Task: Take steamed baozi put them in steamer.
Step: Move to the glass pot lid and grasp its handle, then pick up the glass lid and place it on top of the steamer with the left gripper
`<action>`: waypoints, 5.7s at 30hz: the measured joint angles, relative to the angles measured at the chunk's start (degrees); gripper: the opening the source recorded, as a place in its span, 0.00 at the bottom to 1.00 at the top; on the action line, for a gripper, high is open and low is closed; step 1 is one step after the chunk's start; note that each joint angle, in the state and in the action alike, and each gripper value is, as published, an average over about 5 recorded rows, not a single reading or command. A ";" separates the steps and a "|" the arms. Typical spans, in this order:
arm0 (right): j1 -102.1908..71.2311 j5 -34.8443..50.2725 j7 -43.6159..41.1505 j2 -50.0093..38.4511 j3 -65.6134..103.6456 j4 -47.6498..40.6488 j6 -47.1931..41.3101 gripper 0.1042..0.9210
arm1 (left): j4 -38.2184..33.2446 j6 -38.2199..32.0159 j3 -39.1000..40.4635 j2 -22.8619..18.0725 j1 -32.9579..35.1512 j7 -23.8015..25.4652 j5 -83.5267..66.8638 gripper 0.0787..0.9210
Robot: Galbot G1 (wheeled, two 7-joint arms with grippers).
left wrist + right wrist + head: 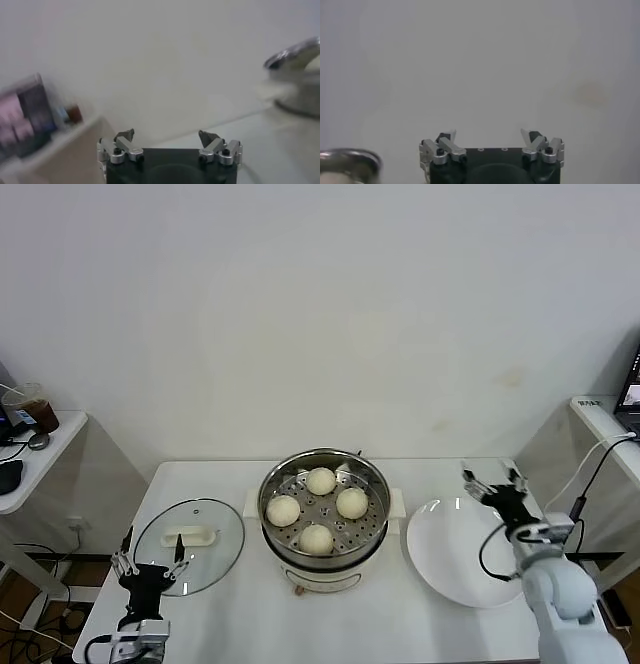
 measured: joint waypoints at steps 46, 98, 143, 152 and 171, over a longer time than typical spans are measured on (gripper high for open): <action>-10.47 -6.18 4.72 10.72 7.45 -2.17 3.40 0.88 | 27.66 3.32 10.12 16.64 -17.31 -1.44 42.54 0.88; -10.77 -7.70 4.55 11.29 7.07 -1.86 4.05 0.88 | 27.65 10.30 10.58 14.76 -21.31 4.04 36.36 0.10; -10.96 -10.72 4.30 11.13 4.42 -0.69 2.49 0.88 | -3.11 40.39 30.85 -0.72 -26.00 26.24 51.20 0.10; -10.86 -11.45 4.30 11.99 4.41 -1.23 2.74 0.88 | 0.79 40.81 38.20 -3.06 -29.83 26.00 52.33 0.10; -10.45 -11.89 4.34 12.52 4.42 -2.33 3.14 0.88 | 7.42 40.98 45.58 -4.73 -32.06 26.27 56.98 0.10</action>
